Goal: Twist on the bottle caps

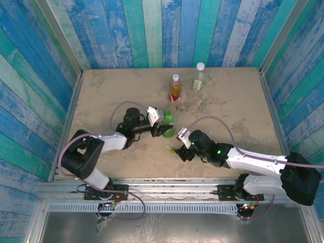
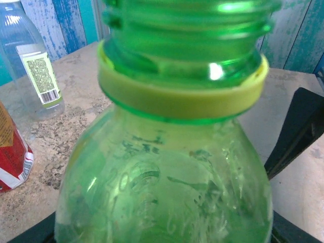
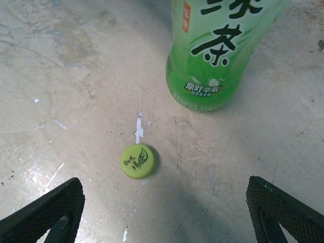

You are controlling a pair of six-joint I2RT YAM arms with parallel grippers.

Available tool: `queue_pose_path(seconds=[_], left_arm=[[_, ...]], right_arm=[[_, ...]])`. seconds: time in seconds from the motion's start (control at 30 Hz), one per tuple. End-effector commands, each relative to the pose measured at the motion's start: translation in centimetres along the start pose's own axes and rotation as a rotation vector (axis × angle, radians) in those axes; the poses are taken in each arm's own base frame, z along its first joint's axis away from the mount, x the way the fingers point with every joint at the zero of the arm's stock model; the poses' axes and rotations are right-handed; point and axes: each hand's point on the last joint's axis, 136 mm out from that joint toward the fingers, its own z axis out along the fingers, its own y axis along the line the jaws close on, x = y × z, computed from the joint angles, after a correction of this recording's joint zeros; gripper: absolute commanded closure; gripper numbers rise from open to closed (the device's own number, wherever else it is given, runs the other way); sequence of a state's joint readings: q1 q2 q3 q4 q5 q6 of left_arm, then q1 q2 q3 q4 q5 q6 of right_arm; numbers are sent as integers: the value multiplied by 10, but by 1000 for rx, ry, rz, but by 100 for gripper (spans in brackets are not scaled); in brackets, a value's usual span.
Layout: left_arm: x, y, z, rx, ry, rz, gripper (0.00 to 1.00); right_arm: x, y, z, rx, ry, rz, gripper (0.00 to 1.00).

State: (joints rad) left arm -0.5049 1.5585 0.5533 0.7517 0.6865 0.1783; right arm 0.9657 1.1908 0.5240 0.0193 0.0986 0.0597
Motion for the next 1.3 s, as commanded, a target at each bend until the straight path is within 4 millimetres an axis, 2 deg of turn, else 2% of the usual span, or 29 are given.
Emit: queue_pose_path(seconds=[0.0, 0.2, 0.37, 0.57, 0.73, 1.0, 1.27], left_arm=[[11, 5, 7, -5, 36, -9, 37], [13, 7, 8, -15, 24, -19, 25], [6, 6, 6, -21, -44, -18, 15], [-7, 3, -4, -50, -166, 12, 13], [-15, 2, -9, -63, -243, 21, 14], [-8, 5, -1, -46, -241, -7, 18], [-5, 6, 4, -27, -232, -19, 28]], right_arm=[[4, -2, 4, 16, -5, 18, 14], [8, -1, 5, 13, -6, 22, 12], [6, -6, 1, 42, -36, 43, 12], [7, -9, -2, 54, -46, 78, 12], [9, -12, -2, 69, -47, 119, 12], [10, -9, 2, 52, -36, 110, 11], [13, -7, 5, 44, -27, 106, 12]])
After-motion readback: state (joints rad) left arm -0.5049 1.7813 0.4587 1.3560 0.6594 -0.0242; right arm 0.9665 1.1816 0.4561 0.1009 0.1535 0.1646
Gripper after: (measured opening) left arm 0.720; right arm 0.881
